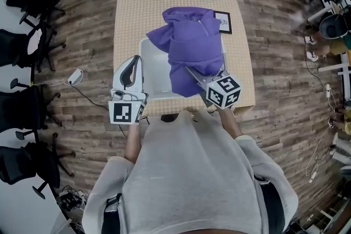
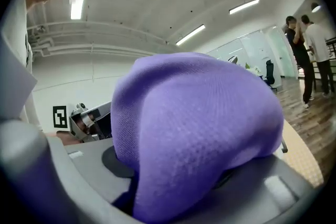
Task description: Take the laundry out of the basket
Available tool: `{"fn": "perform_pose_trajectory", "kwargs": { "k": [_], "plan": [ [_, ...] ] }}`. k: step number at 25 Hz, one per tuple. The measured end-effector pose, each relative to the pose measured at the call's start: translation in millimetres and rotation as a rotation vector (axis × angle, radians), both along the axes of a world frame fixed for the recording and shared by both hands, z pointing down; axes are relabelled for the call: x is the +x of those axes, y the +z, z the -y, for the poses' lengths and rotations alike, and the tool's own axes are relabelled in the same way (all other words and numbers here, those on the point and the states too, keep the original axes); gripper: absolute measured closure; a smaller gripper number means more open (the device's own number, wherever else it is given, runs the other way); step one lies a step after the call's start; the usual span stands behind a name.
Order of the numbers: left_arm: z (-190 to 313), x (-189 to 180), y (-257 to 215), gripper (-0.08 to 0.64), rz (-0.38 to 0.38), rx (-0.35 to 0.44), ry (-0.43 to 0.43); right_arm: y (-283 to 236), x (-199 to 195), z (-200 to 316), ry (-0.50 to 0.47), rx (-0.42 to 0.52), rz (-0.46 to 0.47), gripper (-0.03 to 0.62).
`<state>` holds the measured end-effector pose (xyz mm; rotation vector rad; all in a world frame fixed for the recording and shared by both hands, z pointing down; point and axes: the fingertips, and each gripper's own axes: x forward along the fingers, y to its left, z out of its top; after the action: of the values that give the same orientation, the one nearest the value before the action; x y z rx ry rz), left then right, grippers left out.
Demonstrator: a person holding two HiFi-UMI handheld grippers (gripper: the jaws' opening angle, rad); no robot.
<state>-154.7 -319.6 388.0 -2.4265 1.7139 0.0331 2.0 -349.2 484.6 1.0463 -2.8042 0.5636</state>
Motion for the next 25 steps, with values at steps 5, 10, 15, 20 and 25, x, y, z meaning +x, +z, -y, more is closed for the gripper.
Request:
{"fn": "perform_pose_trajectory", "kwargs": {
  "k": [5, 10, 15, 20, 25],
  "plan": [
    [-13, 18, -1, 0.549, 0.024, -0.014, -0.012, -3, 8, -7, -0.02, -0.01, 0.05, 0.339],
    [-40, 29, 13, 0.549, 0.019, -0.066, -0.044, -24, 15, -23, -0.049, 0.03, 0.104, 0.339],
    [-60, 35, 11, 0.549, 0.015, -0.06, -0.041, -41, 18, -43, -0.047, 0.066, 0.126, 0.339],
    [-87, 42, 0, 0.549, 0.012, -0.013, -0.006, -55, 25, -76, -0.023, 0.111, 0.135, 0.339],
    [-128, 32, -5, 0.549, -0.004, 0.021, 0.029, -77, 18, -116, 0.008, 0.16, 0.141, 0.339]
  ]
}}
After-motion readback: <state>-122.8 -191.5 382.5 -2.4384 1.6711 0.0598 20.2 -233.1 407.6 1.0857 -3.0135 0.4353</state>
